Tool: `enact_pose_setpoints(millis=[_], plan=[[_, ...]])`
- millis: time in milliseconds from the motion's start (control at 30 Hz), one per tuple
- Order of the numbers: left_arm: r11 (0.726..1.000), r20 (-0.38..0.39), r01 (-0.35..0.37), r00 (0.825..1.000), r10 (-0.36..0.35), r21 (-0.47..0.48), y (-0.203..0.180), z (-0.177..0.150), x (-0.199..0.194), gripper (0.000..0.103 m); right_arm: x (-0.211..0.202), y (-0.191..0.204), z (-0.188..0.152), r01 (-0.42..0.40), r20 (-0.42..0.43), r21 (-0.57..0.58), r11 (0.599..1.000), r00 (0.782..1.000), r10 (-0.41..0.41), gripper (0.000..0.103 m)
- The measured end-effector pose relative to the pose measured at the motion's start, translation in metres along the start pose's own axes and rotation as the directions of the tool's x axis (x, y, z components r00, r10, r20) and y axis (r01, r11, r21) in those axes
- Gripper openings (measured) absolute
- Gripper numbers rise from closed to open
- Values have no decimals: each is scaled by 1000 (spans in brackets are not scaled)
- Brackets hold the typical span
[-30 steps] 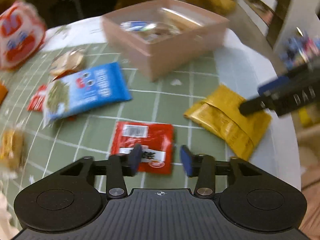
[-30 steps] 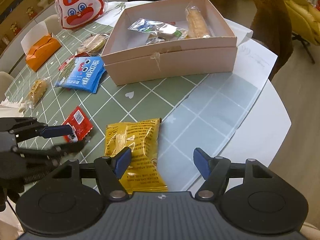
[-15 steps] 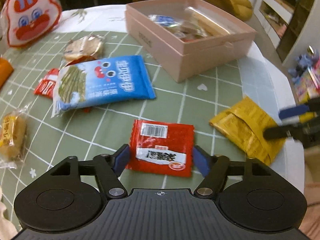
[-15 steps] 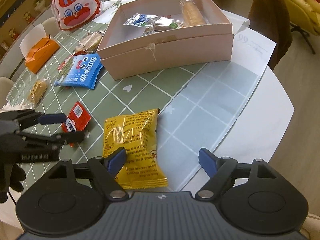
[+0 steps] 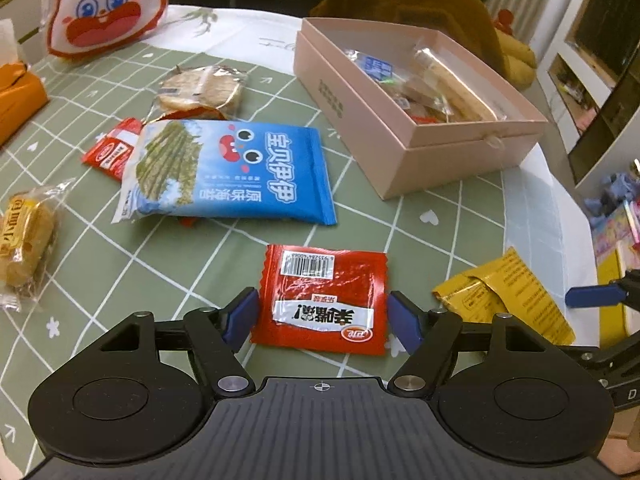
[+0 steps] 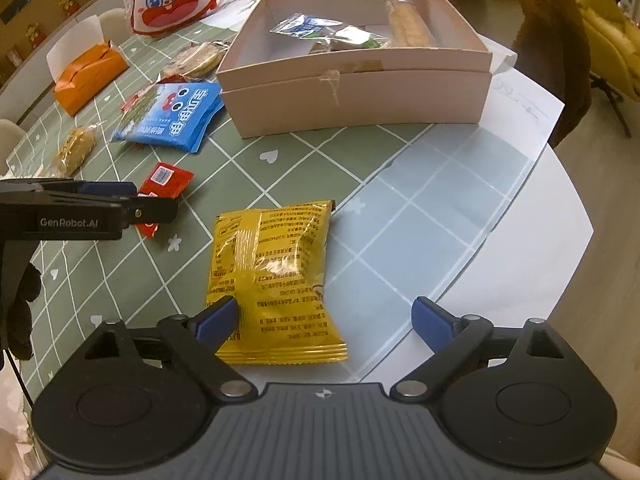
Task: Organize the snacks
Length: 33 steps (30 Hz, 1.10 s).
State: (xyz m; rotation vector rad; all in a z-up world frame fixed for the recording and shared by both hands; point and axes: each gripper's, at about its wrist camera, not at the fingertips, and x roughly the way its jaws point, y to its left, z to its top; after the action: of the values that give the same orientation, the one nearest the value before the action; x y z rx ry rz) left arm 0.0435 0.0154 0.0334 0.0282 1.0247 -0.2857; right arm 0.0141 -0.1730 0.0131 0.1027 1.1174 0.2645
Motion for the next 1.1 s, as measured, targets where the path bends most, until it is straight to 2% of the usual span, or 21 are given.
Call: enact_pose_setpoints(millis=[167, 300, 367, 433, 500, 567, 633, 833, 933, 1033, 1100], plan=[[1000, 3, -17, 1000, 17, 13, -4, -2, -1, 74, 0, 0, 0, -2, -1, 4, 1000, 1000, 2, 95], [1000, 7, 4, 1000, -4, -27, -3, -7, -8, 66, -2, -1, -1, -22, -4, 11, 1000, 1000, 22, 94], [999, 5, 15, 1000, -15, -45, -4, -12, -13, 59, -3, 0, -2, -25, -1, 6, 1000, 1000, 25, 94], [995, -7, 56, 998, -57, -77, -4, -19, -17, 34, -5, 2, -3, -18, 5, -4, 1000, 1000, 18, 94], [991, -18, 88, 996, -90, -102, -7, -27, -20, 27, -7, 5, -3, -6, 17, -16, 1000, 1000, 6, 93], [995, -19, 66, 998, -67, -81, -14, -35, -23, 21, -10, 7, -3, 5, 28, -30, 1000, 1000, -4, 93], [995, -12, 64, 998, -65, -77, -16, -39, -25, 21, -11, 8, -3, 10, 34, -36, 999, 999, -9, 93], [982, 6, 75, 997, -75, -171, -4, -36, -31, 23, -9, 11, -4, 16, 27, -44, 999, 1000, -15, 93], [956, 27, 82, 997, -77, -283, 4, -26, -32, 26, -9, 10, -4, 18, 23, -38, 999, 1000, -17, 93], [908, 3, 63, 998, -68, -414, 15, -17, -20, 28, -9, 10, -3, 21, 26, -33, 999, 999, -20, 93], [896, -1, 37, 999, -42, -442, 17, -11, -12, 29, -9, 10, -3, 20, 27, -35, 999, 999, -19, 93]])
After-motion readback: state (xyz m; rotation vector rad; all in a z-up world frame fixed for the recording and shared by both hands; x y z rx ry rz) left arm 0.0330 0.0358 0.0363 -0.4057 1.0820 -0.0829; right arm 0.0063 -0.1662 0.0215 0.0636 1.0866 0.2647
